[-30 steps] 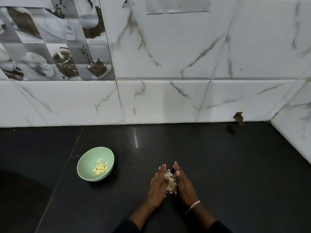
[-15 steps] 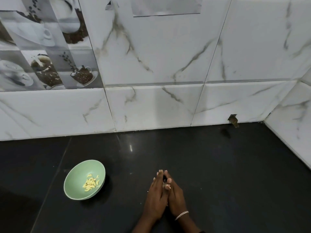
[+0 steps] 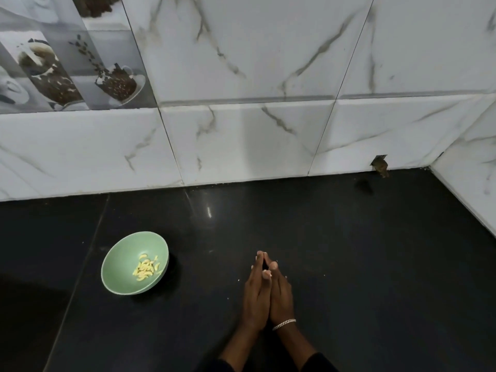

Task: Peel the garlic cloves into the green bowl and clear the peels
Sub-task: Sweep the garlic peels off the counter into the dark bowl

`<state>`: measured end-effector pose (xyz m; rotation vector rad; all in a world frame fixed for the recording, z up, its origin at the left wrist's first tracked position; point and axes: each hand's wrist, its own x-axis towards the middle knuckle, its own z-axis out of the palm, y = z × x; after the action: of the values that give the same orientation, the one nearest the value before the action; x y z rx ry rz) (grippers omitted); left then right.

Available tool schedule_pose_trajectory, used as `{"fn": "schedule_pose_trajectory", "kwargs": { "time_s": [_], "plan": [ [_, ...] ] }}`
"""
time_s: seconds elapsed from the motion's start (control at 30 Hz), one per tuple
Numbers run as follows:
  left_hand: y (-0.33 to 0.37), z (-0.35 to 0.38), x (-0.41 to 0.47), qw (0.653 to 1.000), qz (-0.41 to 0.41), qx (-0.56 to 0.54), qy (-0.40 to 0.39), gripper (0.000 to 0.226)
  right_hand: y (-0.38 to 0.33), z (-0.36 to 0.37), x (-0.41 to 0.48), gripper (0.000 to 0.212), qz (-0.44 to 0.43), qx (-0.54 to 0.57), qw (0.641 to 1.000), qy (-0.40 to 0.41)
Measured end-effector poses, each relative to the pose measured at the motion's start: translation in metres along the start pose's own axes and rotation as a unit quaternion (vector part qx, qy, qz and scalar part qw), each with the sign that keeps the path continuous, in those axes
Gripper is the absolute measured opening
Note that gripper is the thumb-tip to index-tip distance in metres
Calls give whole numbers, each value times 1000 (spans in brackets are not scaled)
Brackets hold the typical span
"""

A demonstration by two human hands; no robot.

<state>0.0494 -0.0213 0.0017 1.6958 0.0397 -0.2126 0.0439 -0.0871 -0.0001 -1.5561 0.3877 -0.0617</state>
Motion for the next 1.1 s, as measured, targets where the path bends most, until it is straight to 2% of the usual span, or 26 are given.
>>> {"fn": "schedule_pose_trajectory", "kwargs": {
  "time_s": [0.17,0.23,0.3,0.37,0.43,0.53,0.6,0.63,0.73,0.77,0.9,1.1],
  "plan": [
    [1,3,-8,997,-33,-64,7,98,-4,4,-8,45,19,11,999,23],
    [4,4,-10,992,-57,-115,10,85,-6,6,-10,44,25,23,999,30],
    [7,7,-13,980,-71,-185,22,62,-11,8,-11,43,35,53,997,34],
    [9,10,-14,968,-65,-242,25,55,-9,9,-11,44,42,95,994,40],
    [4,12,-11,960,-56,-271,34,64,-8,10,-11,44,48,127,990,46],
    [-1,9,-8,946,-60,-313,62,98,-8,14,-12,40,45,154,985,57],
    [-1,6,-7,937,-70,-332,79,102,-11,15,-13,36,49,186,979,66],
    [1,5,-8,933,-77,-342,86,94,-10,14,-12,35,52,201,976,71],
    [4,4,-8,902,-101,-409,92,43,-9,17,-9,34,55,248,964,79],
    [5,3,-7,891,-114,-429,93,37,-8,17,-8,34,63,271,957,83],
    [10,3,-7,849,-163,-493,98,34,-9,18,-6,35,100,375,916,103],
    [20,6,-9,833,-196,-506,112,34,-14,9,-9,40,128,469,866,113]
  ]
}}
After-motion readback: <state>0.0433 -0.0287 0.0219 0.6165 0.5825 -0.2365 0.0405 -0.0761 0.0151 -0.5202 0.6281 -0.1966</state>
